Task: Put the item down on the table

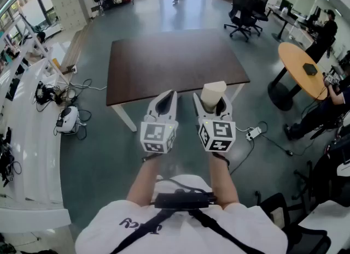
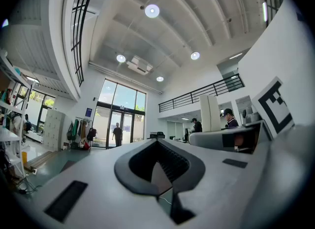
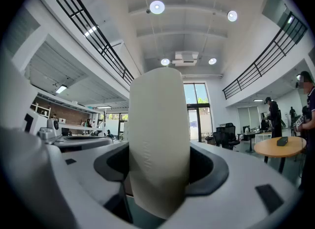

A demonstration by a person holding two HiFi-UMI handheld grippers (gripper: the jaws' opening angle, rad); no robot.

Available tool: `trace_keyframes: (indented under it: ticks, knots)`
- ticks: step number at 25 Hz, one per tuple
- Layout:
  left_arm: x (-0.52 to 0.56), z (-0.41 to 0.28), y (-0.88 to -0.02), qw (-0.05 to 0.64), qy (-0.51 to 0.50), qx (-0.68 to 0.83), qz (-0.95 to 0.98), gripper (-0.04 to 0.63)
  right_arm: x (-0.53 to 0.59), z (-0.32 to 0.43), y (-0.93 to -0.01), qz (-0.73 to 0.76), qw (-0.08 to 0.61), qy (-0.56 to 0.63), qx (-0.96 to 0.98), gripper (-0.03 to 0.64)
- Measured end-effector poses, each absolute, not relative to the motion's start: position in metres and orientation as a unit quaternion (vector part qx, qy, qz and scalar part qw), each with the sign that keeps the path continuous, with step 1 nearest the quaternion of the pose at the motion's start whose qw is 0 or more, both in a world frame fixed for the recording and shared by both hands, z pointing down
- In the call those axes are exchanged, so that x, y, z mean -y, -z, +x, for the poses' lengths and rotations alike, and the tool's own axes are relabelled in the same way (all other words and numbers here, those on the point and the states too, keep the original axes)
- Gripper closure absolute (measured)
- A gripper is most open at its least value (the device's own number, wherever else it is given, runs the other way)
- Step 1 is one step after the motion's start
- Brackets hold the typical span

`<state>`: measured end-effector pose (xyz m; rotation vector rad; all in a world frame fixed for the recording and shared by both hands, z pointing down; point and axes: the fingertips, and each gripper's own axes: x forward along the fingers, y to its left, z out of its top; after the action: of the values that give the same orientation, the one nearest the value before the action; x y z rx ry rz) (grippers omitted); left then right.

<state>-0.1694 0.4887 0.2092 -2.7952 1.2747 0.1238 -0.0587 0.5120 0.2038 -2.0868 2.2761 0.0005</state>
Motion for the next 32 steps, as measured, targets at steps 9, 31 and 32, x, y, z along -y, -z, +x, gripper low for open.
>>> trace_keyframes:
  ticks: [9,31,32]
  knots:
    - [-0.523,-0.115,-0.22,0.02,-0.035,-0.4,-0.916,0.583,-0.543,-0.008,-0.21,-0.682,0.034,0.002,-0.731,0.296]
    - [-0.384,-0.063,-0.262,-0.003,-0.016,-0.405,-0.914,0.583,-0.415,0.021,-0.245,-0.662,0.037,0.011,-0.748,0.296]
    - [-0.369,-0.058,-0.262,-0.003,-0.019,-0.404,-0.915,0.583,-0.401,0.025,-0.245,-0.664,0.035,0.01,-0.747,0.296]
